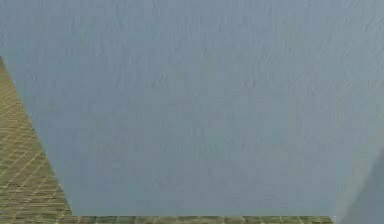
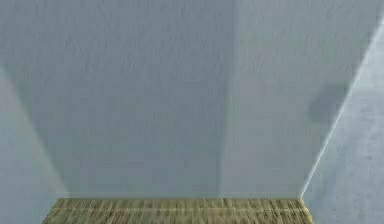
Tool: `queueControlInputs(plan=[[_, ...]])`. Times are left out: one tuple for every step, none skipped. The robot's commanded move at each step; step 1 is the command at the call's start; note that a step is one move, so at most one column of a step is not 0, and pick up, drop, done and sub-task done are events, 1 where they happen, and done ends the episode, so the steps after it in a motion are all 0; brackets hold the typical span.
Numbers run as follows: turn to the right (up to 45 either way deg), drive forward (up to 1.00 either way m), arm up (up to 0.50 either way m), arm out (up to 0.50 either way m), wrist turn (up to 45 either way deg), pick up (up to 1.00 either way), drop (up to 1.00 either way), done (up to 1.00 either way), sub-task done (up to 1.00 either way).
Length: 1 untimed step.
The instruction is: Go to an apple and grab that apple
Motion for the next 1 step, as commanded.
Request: queueControlInputs(plan=[[-45.0, 0.00, 0.00, 0.00, 0.0, 0.00, 0.00, 0.00, 0.00]])
